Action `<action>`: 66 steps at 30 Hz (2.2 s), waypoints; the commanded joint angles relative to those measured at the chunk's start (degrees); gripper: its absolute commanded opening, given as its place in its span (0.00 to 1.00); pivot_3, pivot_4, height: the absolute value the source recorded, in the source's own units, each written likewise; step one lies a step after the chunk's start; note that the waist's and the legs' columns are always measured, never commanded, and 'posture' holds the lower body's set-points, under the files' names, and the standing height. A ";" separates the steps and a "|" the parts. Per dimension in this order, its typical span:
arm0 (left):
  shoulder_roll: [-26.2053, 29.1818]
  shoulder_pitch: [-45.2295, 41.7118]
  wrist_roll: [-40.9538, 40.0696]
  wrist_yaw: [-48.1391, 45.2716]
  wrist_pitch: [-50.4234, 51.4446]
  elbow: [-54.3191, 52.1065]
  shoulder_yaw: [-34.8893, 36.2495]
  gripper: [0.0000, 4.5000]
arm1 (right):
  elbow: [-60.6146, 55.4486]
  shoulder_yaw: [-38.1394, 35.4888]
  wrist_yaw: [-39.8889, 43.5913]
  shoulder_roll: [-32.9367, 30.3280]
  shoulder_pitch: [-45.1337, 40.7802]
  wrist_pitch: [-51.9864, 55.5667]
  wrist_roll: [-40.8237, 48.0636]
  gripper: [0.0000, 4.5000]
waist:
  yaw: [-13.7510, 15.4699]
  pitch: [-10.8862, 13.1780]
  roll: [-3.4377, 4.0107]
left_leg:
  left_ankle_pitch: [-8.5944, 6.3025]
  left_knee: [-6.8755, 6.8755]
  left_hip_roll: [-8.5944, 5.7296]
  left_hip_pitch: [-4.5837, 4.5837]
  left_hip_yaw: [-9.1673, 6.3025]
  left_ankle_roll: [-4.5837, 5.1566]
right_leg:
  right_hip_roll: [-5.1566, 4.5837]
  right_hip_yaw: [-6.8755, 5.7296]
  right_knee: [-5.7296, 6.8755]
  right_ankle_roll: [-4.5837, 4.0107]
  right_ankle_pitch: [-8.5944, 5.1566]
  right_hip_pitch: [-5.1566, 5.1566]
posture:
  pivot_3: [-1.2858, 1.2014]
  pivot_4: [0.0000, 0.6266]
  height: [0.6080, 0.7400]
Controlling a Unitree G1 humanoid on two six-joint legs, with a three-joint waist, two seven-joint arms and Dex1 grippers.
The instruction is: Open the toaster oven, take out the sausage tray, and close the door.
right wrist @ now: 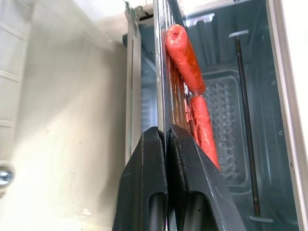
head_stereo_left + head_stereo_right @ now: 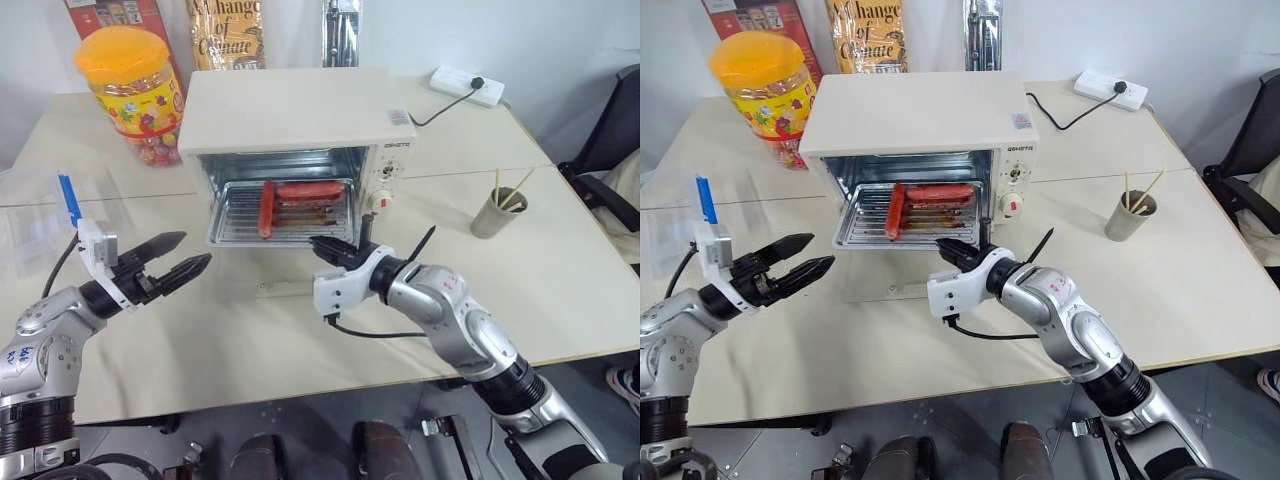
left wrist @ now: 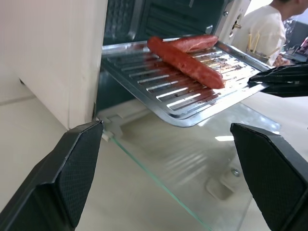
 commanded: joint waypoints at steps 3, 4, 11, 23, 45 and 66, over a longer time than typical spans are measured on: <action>1.27 1.35 -4.02 0.46 4.48 -3.74 2.89 1.00 | -7.22 -1.93 0.55 -0.70 2.40 -1.74 1.15 0.00 | 0.20 0.00 -0.01 | 0.00 0.02 0.00 0.00 -0.01 0.00 | 0.00 0.01 0.00 0.00 0.00 0.01 | 0.52 0.24 1.00; 1.47 1.76 -4.53 1.28 6.07 -4.06 3.32 1.00 | -7.78 -2.30 0.37 -0.94 3.17 -1.94 1.42 0.00 | 0.23 0.00 -0.01 | 0.00 0.02 0.00 0.00 -0.01 0.00 | 0.00 0.02 0.00 0.00 0.00 0.01 | 0.52 0.24 1.00; 1.64 2.66 -7.77 5.44 12.96 -5.46 5.24 1.00 | -8.47 -4.15 -1.56 -2.66 6.40 -6.30 2.84 0.00 | 1.43 0.00 -0.01 | 0.00 0.09 0.00 0.02 0.00 0.00 | 0.00 0.06 -0.01 0.00 0.00 0.05 | 0.52 0.24 1.00; 1.74 -0.37 -19.17 15.53 34.02 -6.73 5.94 1.00 | -2.67 -5.85 -4.66 -7.00 6.01 -23.98 11.05 0.00 | 2.12 -0.01 -0.03 | 0.00 0.13 0.00 0.13 -0.04 0.00 | 0.00 0.07 -0.03 -0.01 0.00 0.21 | 0.52 0.24 1.00; 0.36 -6.29 -32.70 31.13 62.88 0.55 9.89 0.59 | 4.60 -6.94 1.79 -10.62 3.08 -34.59 26.62 0.00 | 2.84 -0.01 -0.04 | 0.00 0.22 0.00 0.20 -0.10 0.00 | 0.00 0.08 -0.05 -0.01 0.00 0.36 | 0.52 0.24 1.00; -4.90 -3.66 -45.11 43.02 62.16 -0.46 12.91 0.01 | 5.94 -7.02 8.27 -9.31 1.39 -32.76 31.34 0.06 | 2.87 -0.01 -0.04 | 0.00 0.24 0.00 0.21 -0.12 0.00 | 0.00 0.10 -0.05 -0.01 0.00 0.38 | 0.52 0.24 1.00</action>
